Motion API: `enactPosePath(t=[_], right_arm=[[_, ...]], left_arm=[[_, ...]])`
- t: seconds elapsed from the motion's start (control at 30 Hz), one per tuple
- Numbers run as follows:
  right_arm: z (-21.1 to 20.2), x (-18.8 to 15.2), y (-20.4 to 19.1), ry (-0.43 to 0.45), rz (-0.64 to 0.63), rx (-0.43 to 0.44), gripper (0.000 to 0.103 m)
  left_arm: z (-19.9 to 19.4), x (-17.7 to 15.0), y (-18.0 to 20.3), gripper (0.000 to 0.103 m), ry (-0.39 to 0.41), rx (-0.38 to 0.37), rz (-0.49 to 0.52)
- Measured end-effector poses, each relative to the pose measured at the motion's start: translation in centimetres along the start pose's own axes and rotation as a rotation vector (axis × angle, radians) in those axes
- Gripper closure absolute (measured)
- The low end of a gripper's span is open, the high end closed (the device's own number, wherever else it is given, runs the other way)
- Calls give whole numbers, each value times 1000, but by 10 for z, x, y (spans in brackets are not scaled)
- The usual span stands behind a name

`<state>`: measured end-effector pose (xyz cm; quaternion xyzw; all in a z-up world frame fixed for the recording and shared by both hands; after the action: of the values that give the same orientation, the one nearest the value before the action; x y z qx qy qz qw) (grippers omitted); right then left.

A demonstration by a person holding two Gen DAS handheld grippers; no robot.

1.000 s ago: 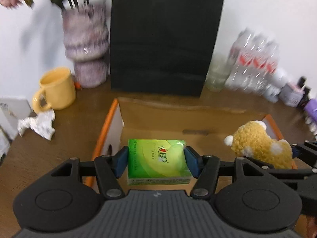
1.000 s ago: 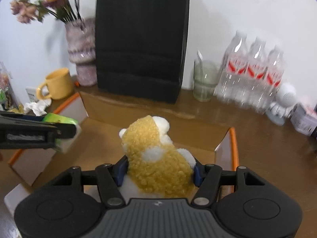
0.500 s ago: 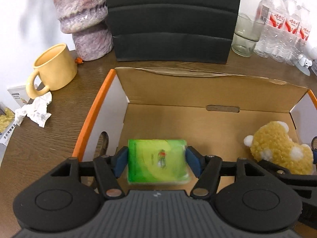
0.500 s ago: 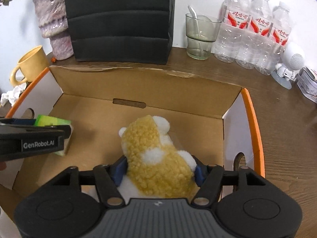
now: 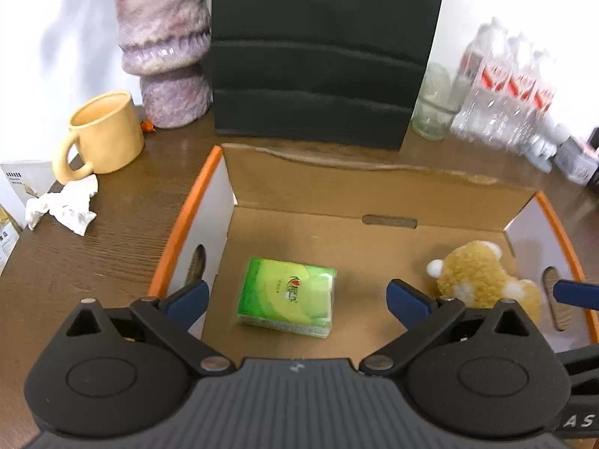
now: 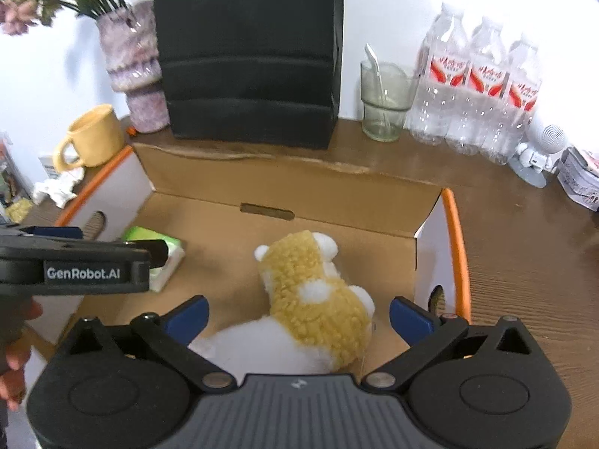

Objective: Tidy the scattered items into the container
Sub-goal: 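Lower both held items into the cardboard box and open both tools, then grasp the plastic bag with the right tool while the left grasps the clear container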

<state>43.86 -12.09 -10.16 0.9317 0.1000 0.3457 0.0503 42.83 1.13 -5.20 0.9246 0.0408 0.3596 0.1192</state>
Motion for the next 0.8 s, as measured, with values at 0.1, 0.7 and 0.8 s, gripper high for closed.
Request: enactPosePath(t=[0.1, 0.7, 0.8], right_arm=[[-25, -2, 4, 47, -2, 4, 0], [-159, -96, 35, 283, -18, 34, 0], [-161, -121, 35, 277, -6, 39, 0]], left_arm=[[-27, 0, 5, 0, 41, -29, 31], [-160, -87, 1, 0, 270, -134, 107], [-165, -108, -4, 0, 283, -141, 96]])
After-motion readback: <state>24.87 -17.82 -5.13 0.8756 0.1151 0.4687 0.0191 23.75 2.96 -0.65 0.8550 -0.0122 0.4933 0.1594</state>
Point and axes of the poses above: each gripper's, at about its wrist camera, not at the fingertips, and z roughly the way its jaws point, y to its right, x to its top, the point moved 9 cm from there along z, roughly the way its jaws point, and after that the axes turned 15 degrees about -x, right-handed, at the moved point
